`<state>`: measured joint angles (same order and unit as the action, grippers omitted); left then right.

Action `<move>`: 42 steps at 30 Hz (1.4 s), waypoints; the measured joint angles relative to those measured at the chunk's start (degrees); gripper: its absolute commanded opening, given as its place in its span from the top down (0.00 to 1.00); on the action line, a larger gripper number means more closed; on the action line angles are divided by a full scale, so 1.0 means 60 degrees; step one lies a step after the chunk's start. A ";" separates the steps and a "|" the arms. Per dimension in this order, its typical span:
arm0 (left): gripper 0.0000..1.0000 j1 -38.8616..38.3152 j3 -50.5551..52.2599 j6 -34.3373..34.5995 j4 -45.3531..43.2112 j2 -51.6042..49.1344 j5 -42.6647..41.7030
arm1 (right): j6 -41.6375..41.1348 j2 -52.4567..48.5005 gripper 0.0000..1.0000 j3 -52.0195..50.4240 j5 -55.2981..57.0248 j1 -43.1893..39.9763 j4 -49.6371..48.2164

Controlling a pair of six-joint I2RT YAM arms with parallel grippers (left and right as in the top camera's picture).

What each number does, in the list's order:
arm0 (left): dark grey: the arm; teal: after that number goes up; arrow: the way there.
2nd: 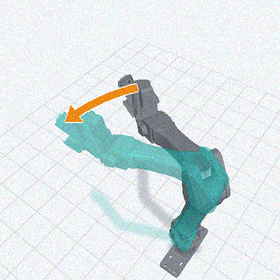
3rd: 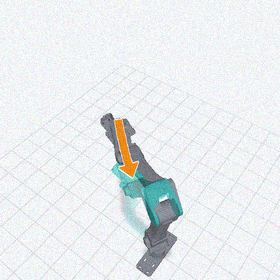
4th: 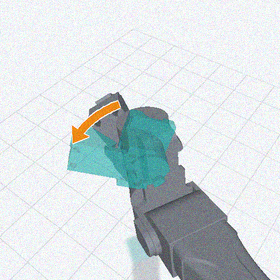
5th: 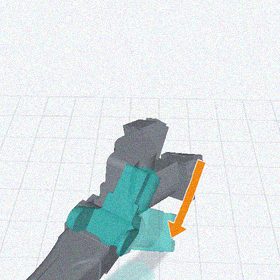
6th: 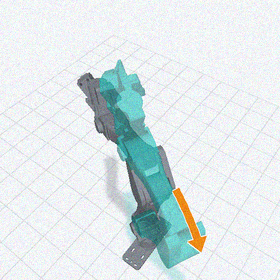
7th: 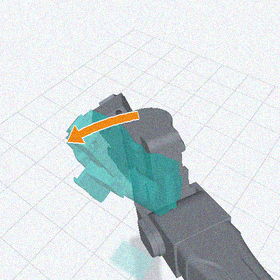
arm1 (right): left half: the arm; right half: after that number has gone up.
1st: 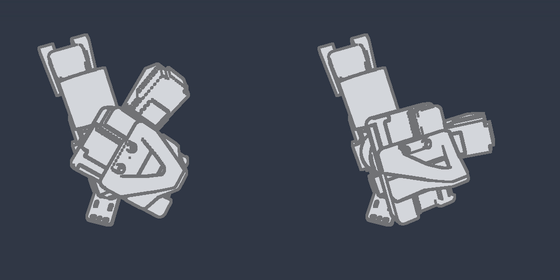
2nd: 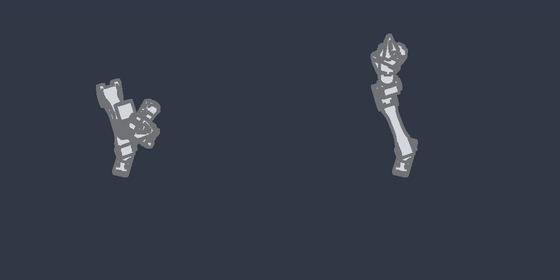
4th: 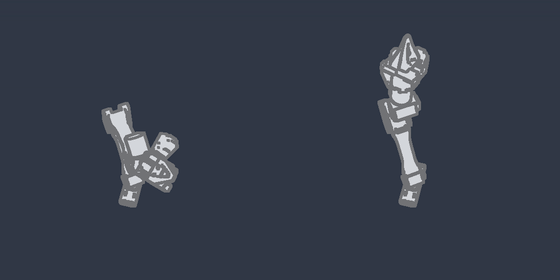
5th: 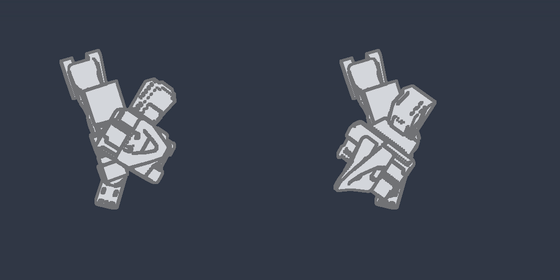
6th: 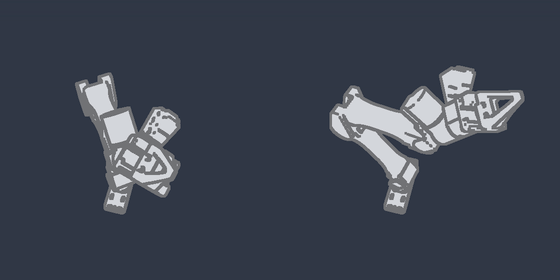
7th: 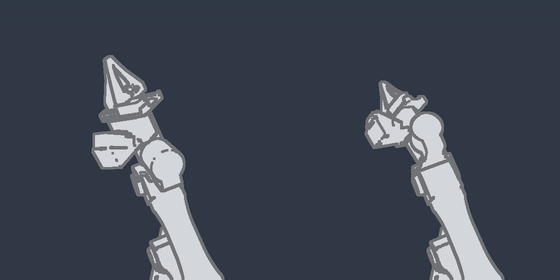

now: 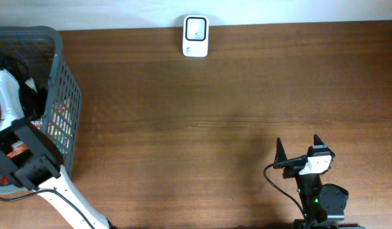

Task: Scan the item barcode
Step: 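Grasp the yellow snack bag in the basket with the left gripper, then carry the yellow snack bag out and place it on the table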

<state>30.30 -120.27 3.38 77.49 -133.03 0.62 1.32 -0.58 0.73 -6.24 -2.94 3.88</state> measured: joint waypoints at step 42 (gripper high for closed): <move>1.00 -0.5319 -0.8437 -0.0087 0.2743 0.1971 -0.5085 | 0.0004 0.0000 0.02 0.0000 -0.0004 0.0000 0.0000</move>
<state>-1.61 -170.89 2.85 93.95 -121.21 -29.89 1.34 -0.58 0.73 -6.26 -2.94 3.88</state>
